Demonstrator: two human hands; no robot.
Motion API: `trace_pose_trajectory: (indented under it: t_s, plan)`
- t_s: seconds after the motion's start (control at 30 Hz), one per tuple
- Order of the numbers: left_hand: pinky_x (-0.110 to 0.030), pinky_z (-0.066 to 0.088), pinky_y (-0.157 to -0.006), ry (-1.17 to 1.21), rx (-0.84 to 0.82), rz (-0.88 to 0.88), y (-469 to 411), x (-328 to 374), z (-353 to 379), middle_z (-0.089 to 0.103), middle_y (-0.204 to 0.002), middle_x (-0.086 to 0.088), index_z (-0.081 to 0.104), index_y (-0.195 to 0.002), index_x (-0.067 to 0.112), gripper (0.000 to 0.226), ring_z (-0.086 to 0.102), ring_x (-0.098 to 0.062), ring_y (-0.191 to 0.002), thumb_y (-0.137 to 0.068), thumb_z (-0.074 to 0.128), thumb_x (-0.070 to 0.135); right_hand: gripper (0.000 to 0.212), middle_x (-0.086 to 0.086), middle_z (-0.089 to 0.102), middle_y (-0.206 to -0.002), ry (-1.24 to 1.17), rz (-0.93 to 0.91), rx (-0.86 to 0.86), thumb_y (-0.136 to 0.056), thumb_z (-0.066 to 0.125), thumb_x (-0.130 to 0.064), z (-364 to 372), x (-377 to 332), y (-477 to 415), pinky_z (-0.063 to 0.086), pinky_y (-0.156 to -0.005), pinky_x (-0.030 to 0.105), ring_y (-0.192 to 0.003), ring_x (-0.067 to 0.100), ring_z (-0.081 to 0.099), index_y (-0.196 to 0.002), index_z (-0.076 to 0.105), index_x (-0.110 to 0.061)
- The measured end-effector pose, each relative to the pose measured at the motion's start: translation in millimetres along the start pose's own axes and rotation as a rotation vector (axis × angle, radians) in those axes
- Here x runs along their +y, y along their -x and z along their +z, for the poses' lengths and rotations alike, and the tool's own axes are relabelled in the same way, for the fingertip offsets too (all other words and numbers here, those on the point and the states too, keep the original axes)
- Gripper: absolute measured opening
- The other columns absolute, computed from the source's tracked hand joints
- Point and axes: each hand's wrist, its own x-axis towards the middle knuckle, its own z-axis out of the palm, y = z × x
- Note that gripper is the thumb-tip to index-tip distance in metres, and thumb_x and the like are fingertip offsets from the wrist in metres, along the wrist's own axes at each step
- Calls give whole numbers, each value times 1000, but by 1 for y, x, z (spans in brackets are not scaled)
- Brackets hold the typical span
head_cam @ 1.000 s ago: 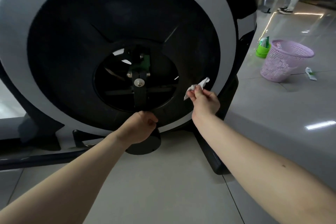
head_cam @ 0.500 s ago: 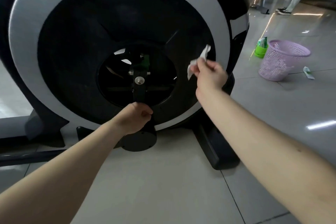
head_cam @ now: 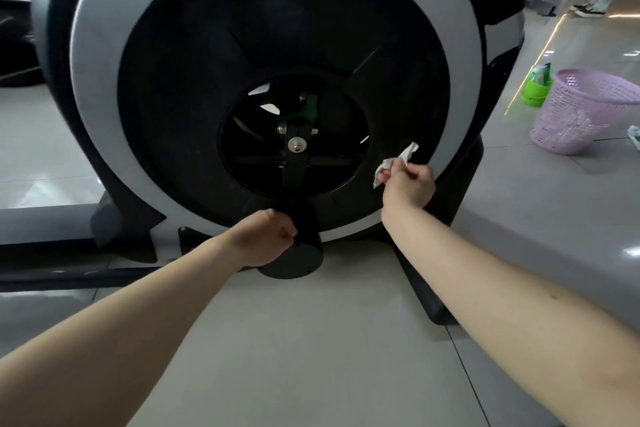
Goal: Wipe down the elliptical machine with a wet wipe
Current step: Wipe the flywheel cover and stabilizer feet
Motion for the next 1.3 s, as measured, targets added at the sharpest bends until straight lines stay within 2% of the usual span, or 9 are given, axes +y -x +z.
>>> trace_pose_trajectory:
  t_s: [0.13, 0.23, 0.4, 0.53, 0.67, 0.73, 0.9, 1.03, 1.3]
  plan:
    - [-11, 39, -68, -35, -15, -68, 15, -21, 1, 62, -89, 7, 71, -117, 19, 23, 56, -8, -78, -100, 55, 17, 24, 9, 67, -73, 49, 149, 15, -101, 59, -8, 12, 39, 16, 47, -46, 16, -54, 13, 64, -79, 53, -15]
    - [-20, 42, -66, 12, -15, -119, 27, -40, 5, 64, -92, 1, 73, -106, 20, 18, 57, -12, -76, -97, 58, 14, 29, 8, 68, -76, 91, 243, -43, -100, 58, -8, 27, 70, 37, 52, -58, 24, -61, 17, 67, -73, 54, -17]
    - [-36, 56, -70, 76, -2, -187, 41, -71, 10, 72, -92, -3, 69, -86, 32, 24, 63, -20, -71, -96, 60, 12, 13, 3, 70, -81, 290, 276, -209, -98, 63, -13, 28, 92, 36, 53, -63, 24, -72, 18, 69, -85, 64, -13]
    - [-27, 50, -61, 40, 47, -166, 42, -75, 12, 71, -87, -4, 67, -83, 30, 26, 61, -17, -66, -96, 58, 10, 7, 10, 70, -96, 514, 402, -450, -98, 68, -14, -5, 91, 28, 63, -84, 38, -81, 23, 73, -95, 62, -12]
    - [-26, 45, -65, 33, 90, -218, 42, -78, 21, 69, -91, -5, 68, -82, 25, 24, 63, -24, -77, -98, 53, 15, 4, 14, 72, -101, 564, 398, -470, -100, 63, -9, -38, 90, 22, 63, -85, 43, -79, 31, 77, -100, 58, -8]
    - [-27, 46, -71, 16, 70, -236, 43, -82, 26, 70, -108, -9, 72, -102, 14, 22, 66, -27, -93, -100, 50, 16, 7, 10, 71, -102, 616, 309, -464, -98, 66, -7, -45, 90, 19, 62, -86, 42, -74, 27, 78, -101, 60, -5]
    - [-33, 54, -79, -162, -42, -182, 48, -86, 34, 71, -101, -9, 72, -97, 14, 24, 67, -27, -92, -99, 49, 21, 9, 6, 70, -107, 674, 155, -503, -91, 73, -3, -47, 101, 40, 64, -83, 41, -73, 20, 77, -95, 65, -4]
    - [-32, 52, -88, -118, -141, -200, 53, -96, 36, 68, -115, -8, 70, -109, 9, 26, 64, -24, -103, -100, 46, 13, 11, 1, 68, -105, 553, 221, -494, -87, 78, -1, -31, 124, 73, 64, -82, 40, -70, 17, 77, -93, 69, -4]
    - [-26, 47, -80, -181, -125, -155, 50, -100, 31, 63, -95, 4, 64, -96, 29, 17, 58, -14, -86, -100, 50, 20, 15, 10, 71, -80, 305, 431, -274, -85, 78, 1, 14, 171, 96, 58, -60, 19, -65, 18, 70, -85, 64, -4]
